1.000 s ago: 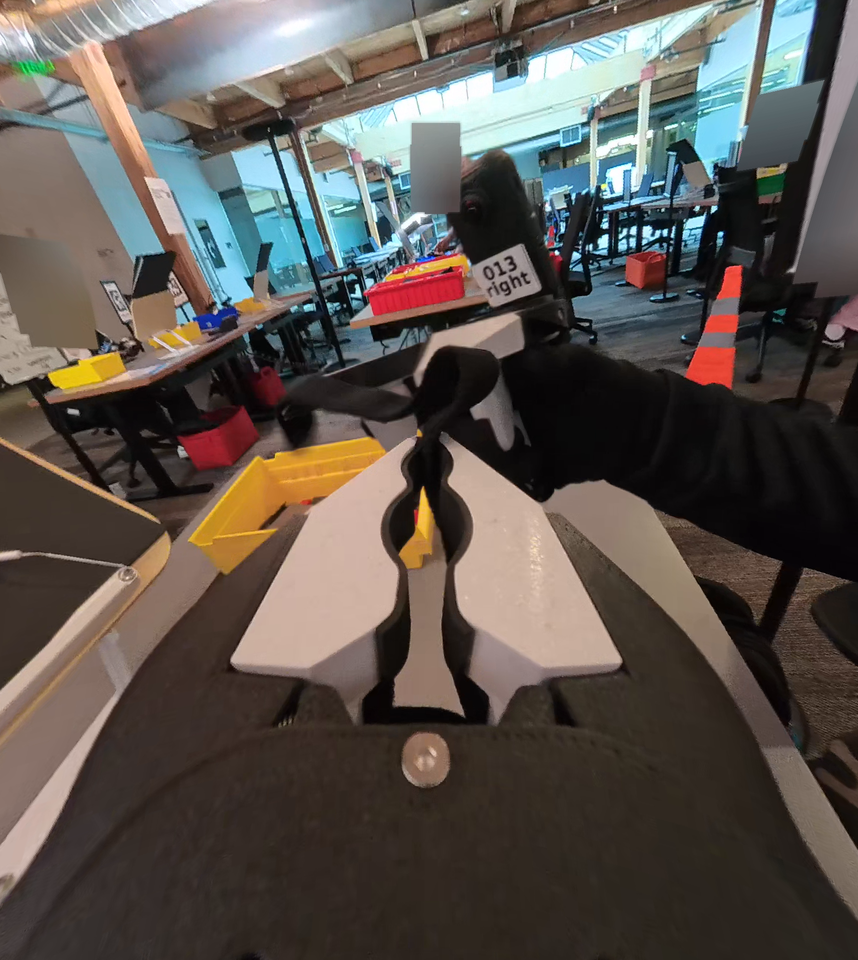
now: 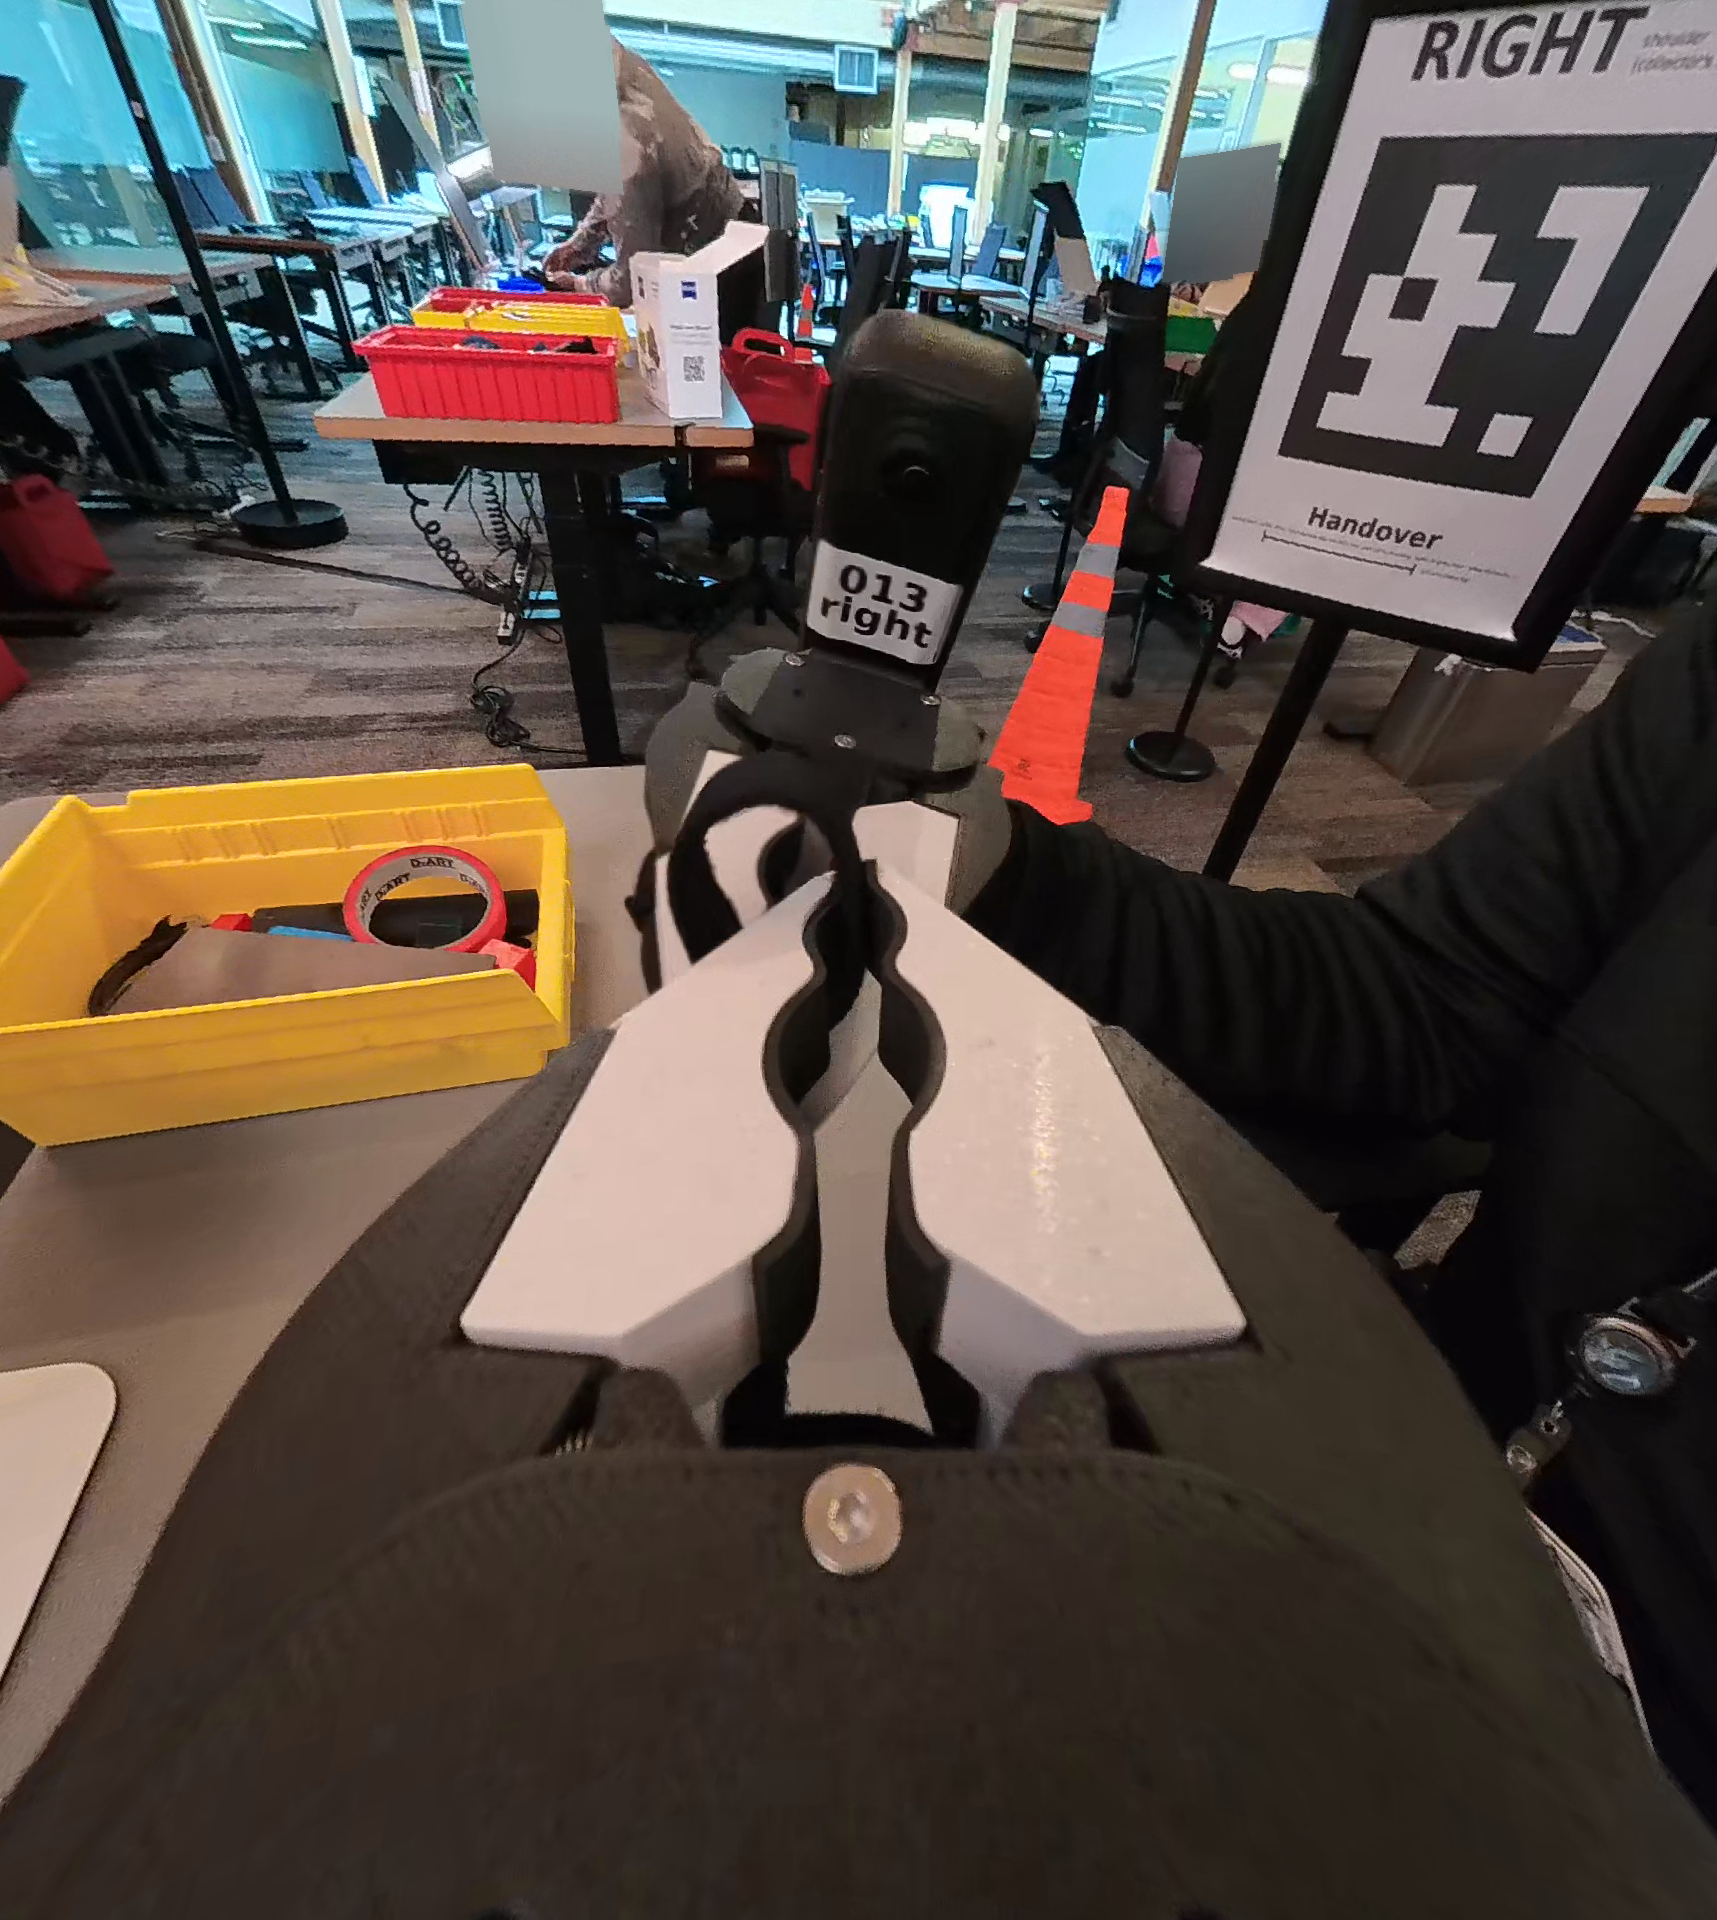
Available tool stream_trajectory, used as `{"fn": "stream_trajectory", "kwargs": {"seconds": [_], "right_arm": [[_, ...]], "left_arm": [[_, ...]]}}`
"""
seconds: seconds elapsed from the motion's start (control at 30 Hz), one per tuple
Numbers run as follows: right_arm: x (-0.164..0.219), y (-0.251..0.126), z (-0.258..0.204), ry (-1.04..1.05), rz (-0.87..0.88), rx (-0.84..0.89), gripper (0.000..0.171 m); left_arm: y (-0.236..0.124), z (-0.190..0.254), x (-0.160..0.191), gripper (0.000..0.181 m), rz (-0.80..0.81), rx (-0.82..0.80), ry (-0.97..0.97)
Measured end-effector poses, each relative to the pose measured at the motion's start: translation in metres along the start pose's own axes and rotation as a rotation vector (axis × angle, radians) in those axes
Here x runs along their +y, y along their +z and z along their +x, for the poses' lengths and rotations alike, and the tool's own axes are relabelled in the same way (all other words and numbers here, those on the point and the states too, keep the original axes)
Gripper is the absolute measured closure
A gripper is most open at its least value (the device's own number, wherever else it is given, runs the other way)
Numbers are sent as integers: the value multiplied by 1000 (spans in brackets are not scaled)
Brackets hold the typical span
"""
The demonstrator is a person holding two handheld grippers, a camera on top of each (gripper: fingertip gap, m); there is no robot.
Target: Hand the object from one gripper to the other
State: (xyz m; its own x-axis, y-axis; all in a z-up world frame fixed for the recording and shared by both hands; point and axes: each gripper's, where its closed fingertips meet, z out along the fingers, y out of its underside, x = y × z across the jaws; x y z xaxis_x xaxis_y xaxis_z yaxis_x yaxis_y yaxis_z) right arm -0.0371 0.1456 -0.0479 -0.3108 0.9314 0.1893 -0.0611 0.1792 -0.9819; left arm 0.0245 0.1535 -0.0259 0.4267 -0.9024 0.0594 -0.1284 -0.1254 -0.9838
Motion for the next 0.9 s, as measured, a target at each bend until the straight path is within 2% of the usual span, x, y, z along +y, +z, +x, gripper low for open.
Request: {"fn": "stream_trajectory", "kwargs": {"seconds": [0.1, 0.13, 0.2, 0.3, 0.4, 0.5, 0.7, 0.83, 0.9], "right_arm": [[-1, 0, 1, 8, 4, 0, 169], [-2, 0, 5, 24, 8, 19, 169], [-2, -3, 15, 65, 25, 54, 170], [-4, -14, 37, 142, 69, 146, 169], [-5, -24, 61, 185, 77, 285, 170], [-8, -27, 76, 222, 87, 402, 169], [-18, -22, 86, 272, 106, 575, 169], [-16, -24, 94, 348, 153, 667, 169], [-14, -26, 97, 407, 190, 695, 169]], "left_arm": [[-1, -1, -3, 181, 18, 5, 4], [-2, -5, -5, 176, 22, -31, 13], [-7, -12, -8, 153, 17, -108, 42], [-23, -25, -17, 129, 65, -275, 88], [-39, -45, -13, 117, 39, -545, 202], [-40, -60, 1, 116, -40, -791, 371], [-29, -88, 24, 118, -112, -1063, 522], [-38, -91, 14, 120, -122, -1303, 725], [-32, -92, 14, 127, -138, -1335, 766]]}}
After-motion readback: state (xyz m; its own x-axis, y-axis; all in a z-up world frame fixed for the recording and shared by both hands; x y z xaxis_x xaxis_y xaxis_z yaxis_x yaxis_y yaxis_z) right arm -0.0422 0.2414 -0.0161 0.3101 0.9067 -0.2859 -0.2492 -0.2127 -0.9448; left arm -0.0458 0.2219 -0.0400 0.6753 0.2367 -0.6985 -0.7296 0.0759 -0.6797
